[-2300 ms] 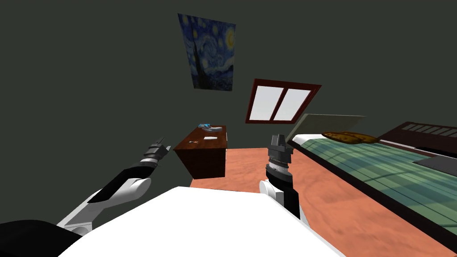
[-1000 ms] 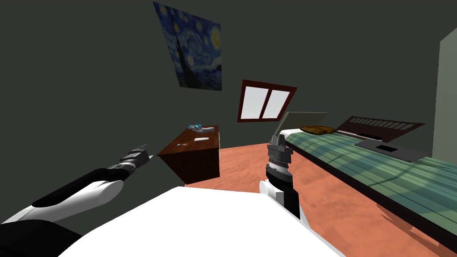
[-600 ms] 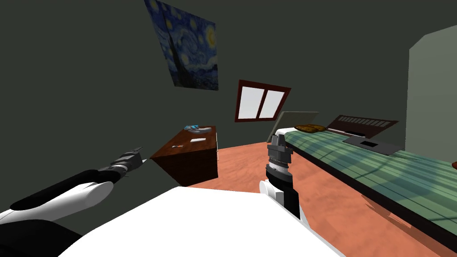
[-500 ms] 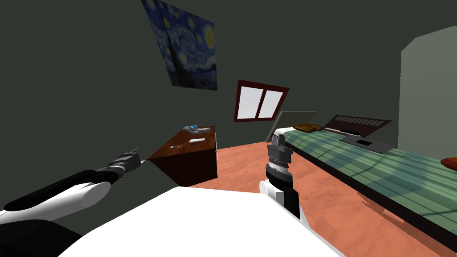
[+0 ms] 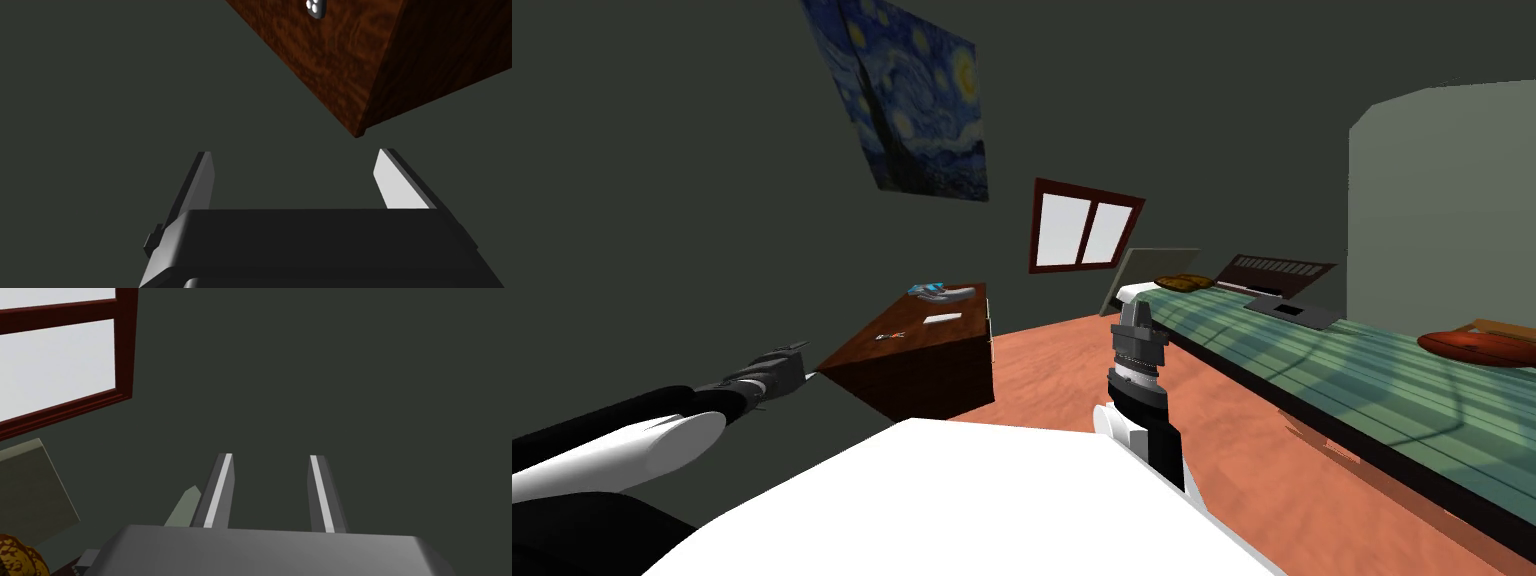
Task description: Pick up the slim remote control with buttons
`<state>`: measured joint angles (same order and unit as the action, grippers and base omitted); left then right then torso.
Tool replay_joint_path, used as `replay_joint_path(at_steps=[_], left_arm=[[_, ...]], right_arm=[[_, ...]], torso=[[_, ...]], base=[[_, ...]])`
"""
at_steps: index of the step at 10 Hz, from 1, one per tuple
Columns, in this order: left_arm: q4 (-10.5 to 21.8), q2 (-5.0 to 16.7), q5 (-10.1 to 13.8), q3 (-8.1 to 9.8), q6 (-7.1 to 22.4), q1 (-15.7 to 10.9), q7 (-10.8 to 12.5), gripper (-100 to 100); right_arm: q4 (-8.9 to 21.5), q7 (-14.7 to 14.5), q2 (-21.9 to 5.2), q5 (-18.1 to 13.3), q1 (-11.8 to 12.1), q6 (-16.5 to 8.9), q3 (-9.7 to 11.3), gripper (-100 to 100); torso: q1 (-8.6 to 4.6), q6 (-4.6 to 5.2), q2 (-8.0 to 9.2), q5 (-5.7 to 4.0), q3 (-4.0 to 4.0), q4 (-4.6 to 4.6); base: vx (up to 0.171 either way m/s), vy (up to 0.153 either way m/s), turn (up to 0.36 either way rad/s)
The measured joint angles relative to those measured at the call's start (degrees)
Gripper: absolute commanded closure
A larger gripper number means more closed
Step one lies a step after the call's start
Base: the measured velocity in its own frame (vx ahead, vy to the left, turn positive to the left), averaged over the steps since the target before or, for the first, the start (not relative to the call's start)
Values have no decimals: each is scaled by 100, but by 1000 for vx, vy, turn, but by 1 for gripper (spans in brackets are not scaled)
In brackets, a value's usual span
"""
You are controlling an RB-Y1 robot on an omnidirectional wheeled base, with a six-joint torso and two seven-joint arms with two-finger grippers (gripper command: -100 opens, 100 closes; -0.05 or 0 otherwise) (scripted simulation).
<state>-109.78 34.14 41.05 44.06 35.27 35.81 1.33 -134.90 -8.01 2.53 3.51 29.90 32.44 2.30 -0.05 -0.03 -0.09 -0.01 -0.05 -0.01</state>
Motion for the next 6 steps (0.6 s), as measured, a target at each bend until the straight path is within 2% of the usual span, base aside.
replay_joint_path(at_steps=[3,4,6], left_arm=[[146,149,169,200,479,38,-31,-100],[191,208,284,339,664,111,-57,-100],[295,274,409,507,1020,171,-104,-100]], right_arm=[[0,0,0,0,0,0,0,0],[0,0,0,0,0,0,0,0],[0,0,0,0,0,0,0,0]], torso=[[1,-1,-4,1,-2,-1],[-1,1,-10,-1,-5,-2],[-1,3,-16,0,-9,-3]], base=[[45,-29,-169],[50,-19,-123],[69,-26,-179]])
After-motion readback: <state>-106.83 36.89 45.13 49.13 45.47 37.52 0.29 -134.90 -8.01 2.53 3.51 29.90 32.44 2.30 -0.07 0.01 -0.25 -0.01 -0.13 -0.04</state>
